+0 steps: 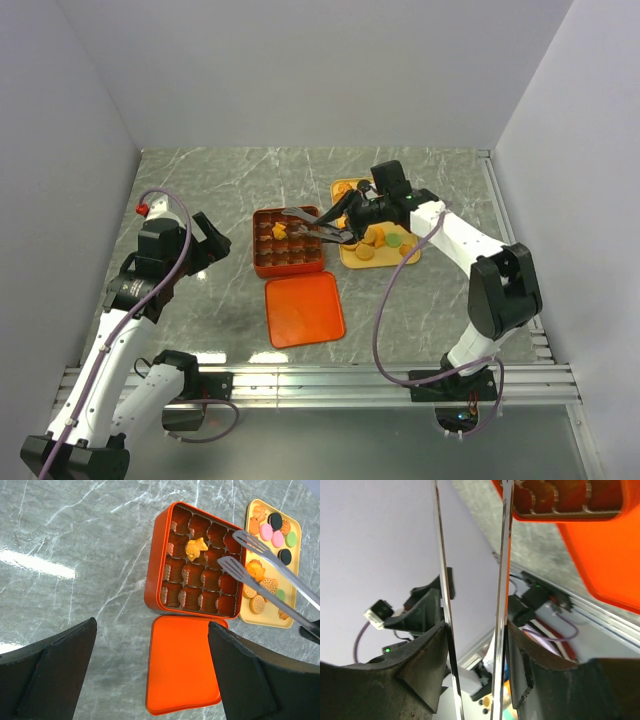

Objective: Pack the cookies

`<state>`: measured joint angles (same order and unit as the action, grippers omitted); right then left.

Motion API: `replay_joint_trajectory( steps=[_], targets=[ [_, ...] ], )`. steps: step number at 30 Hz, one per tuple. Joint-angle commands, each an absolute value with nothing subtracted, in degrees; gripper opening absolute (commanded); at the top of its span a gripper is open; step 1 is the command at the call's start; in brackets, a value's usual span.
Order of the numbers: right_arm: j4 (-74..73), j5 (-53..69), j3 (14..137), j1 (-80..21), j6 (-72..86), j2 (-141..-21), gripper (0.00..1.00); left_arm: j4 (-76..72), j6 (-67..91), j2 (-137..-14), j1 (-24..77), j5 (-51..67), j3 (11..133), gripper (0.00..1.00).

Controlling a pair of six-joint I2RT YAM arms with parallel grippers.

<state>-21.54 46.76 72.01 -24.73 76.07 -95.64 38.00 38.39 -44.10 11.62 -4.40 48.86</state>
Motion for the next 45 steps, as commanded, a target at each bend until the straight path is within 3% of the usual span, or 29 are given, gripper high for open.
replay_joint_trajectory(
  steps=[1,9,14,21,45],
  targets=[
    [-29.5,44.7,77.4,-22.6,67.4,-90.4,0.52,37.4,38.2,-44.0,11.9,-4.6,49.0,0.99],
    [-51.4,33.7,85.7,-17.5,47.2,-86.7,0.51,37.1,38.0,-44.6,11.9,-3.7,49.0,0.99],
    [-63.5,16.8,91.0,-16.3,34.5,-85.5,0.51,37.0,37.9,-44.6,11.9,-3.3,48.9,0.99],
    [-70.9,3.5,92.5,-16.8,25.8,-85.2,0.51,36.8,37.7,-45.0,11.9,-2.7,48.8,0.99],
    [-69.3,0.4,90.4,-22.7,23.9,-91.7,0.52,37.0,38.1,-44.4,11.9,-3.5,48.9,0.99]
  ],
)
